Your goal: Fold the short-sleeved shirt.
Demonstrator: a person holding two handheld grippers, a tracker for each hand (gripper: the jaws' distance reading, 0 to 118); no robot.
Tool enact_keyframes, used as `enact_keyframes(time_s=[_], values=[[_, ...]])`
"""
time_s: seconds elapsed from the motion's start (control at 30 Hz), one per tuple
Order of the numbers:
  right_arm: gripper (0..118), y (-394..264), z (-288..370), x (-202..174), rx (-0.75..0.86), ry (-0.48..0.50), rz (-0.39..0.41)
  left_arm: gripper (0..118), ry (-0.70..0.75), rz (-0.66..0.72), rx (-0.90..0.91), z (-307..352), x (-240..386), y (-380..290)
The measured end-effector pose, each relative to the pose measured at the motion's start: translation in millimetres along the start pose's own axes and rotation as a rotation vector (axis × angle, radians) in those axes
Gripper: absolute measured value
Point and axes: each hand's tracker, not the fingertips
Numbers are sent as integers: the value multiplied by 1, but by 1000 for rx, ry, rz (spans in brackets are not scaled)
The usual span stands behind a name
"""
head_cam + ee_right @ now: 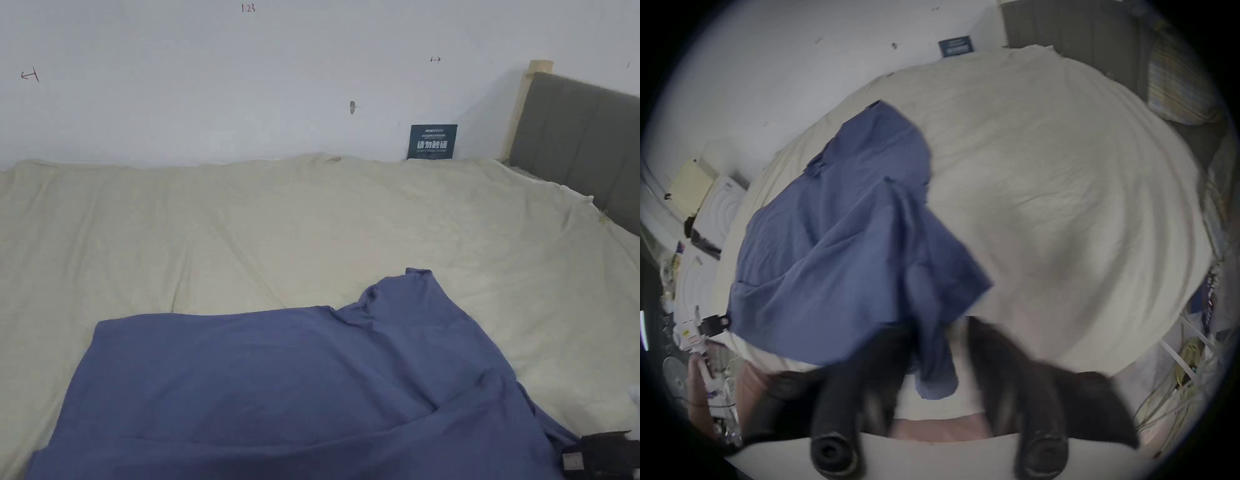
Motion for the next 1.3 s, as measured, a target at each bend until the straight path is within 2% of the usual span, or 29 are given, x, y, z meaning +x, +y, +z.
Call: enact_keyframes(time_s=[0.03, 0.07, 0.1, 0.2, 0.3, 0.33, 0.37, 0.4, 0.43, 0.47, 0.57, 0.63, 0.73, 0.83, 0.97, 1.07, 1.1, 1.13, 1.17, 1.2, 1.23, 1.3], values=[[86, 1, 2, 3, 0, -60, -11, 68, 71, -26, 6, 3, -2, 0], [104, 0, 6, 7, 8, -103, -26, 100, 137, -47, 12, 5, -5, 0], [104, 1, 12, 11, 20, -133, -32, 114, 196, -58, 19, 7, -9, -1], [104, 4, 35, 16, 78, -120, -47, 117, 215, -68, 44, 20, -16, 0], [104, 4, 60, -8, 131, -64, 23, 117, 134, 10, 30, 31, -17, 3], [103, 4, 67, -21, 144, -54, 57, 115, 93, 38, 31, 36, -14, 3], [92, 3, 74, -34, 166, -29, 83, 100, 39, 51, 42, 41, -12, 4], [70, -3, 84, -52, 242, 48, 113, 76, -31, 53, 95, 49, -7, 3], [31, -8, 92, -66, 315, 119, 130, 41, -64, 46, 155, 57, 1, 2], [0, -11, 95, -79, 356, 161, 134, 0, -72, 38, 196, 61, 9, 1], [0, -25, 99, -114, 470, 197, 152, 0, -1, -31, 290, 70, 38, -2], [0, -29, 102, -132, 506, 254, 179, 0, -51, -57, 323, 77, 55, 3], [0, -24, 99, -154, 494, 272, 240, 0, -145, -97, 378, 92, 75, 26], [0, -13, 96, -169, 494, 264, 292, 0, -128, -188, 390, 92, 89, 80], [0, 0, 88, -178, 498, 258, 317, 0, -152, -139, 280, 35, 74, 172], [0, 9, 73, -177, 473, 258, 306, 0, -60, -179, 190, -31, 65, 225], [0, 11, 68, -176, 455, 251, 296, 9, -33, -182, 143, -58, 58, 238], [0, 12, 64, -174, 435, 242, 285, 28, -44, -156, 93, -79, 52, 249], [0, 13, 61, -172, 421, 235, 279, 69, -48, -139, 59, -96, 47, 257], [0, 14, 57, -170, 412, 229, 275, 97, -34, -128, 26, -116, 43, 263], [0, 15, 55, -168, 404, 225, 271, 115, -30, -113, 0, -132, 41, 265], [0, 18, 53, -164, 391, 220, 263, 118, 10, -73, 5, -154, 35, 270]])
